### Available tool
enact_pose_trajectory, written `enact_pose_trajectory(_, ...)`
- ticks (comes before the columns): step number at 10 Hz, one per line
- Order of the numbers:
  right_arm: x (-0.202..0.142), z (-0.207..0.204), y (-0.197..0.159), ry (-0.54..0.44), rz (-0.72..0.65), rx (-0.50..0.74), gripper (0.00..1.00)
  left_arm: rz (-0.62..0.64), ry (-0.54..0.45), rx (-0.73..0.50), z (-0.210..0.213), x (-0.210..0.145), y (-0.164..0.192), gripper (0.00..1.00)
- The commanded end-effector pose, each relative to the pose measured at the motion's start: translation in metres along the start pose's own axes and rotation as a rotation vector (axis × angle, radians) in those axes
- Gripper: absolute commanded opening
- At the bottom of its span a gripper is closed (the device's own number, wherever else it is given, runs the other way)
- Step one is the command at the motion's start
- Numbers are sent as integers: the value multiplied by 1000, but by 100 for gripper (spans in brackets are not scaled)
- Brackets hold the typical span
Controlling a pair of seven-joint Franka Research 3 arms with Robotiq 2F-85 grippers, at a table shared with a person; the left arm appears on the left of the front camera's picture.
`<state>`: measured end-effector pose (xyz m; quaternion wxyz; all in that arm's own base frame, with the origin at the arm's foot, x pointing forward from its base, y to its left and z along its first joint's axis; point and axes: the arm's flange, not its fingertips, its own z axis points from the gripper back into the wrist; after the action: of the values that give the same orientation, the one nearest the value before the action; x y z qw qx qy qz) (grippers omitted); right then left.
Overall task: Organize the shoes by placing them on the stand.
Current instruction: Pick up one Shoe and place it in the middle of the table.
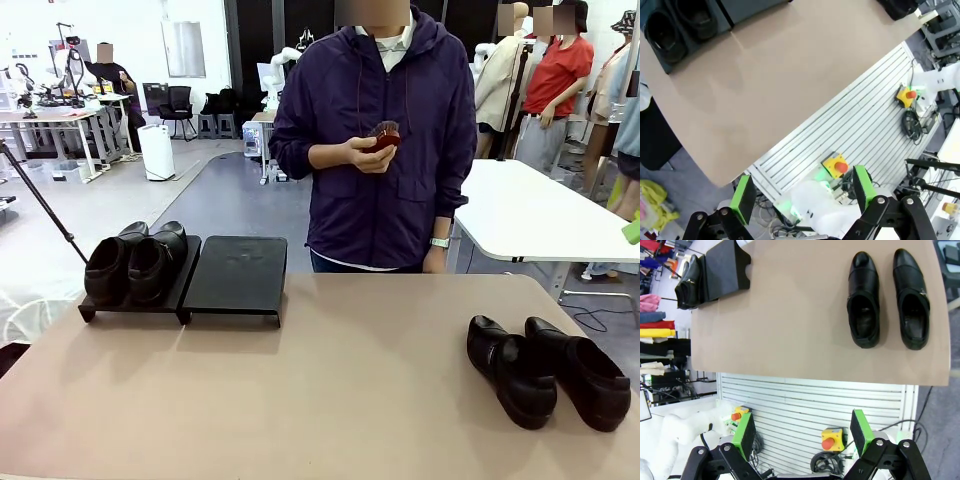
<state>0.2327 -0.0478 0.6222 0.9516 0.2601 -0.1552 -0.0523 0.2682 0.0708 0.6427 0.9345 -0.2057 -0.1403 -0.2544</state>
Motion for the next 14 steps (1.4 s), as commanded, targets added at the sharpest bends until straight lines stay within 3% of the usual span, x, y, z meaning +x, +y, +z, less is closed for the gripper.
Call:
enact_pose_trajectory(1, 1, 2, 0, 3, 14, 19, 100, -4, 9, 0, 1, -2, -1, 100)
enact_pose_trajectory(5, 0, 0, 0, 0, 0, 0, 100, -4, 9, 0, 1, -2, -1, 100)
enact_pose_trajectory(6, -6, -17, 21, -63, 53, -175, 100, -4, 9, 0, 1, -2, -1, 100)
enact_pose_trajectory(8, -7, -70, 38, -54, 222, -391, 100, -4, 9, 0, 1, -2, -1, 100)
enact_pose_trajectory(9, -8, -84, 36, -60, 240, -466, 100, -4, 9, 0, 1, -2, -1, 100)
enact_pose_trajectory(11, -13, -93, 33, -70, 253, -491, 100, -4, 9, 0, 1, -2, -1, 100)
enact_pose_trajectory(12, -17, -83, 36, -76, 246, -436, 100, -4, 9, 0, 1, -2, -1, 100)
enact_pose_trajectory(14, -8, -92, 44, -37, 275, -481, 100, -4, 9, 0, 1, -2, -1, 100)
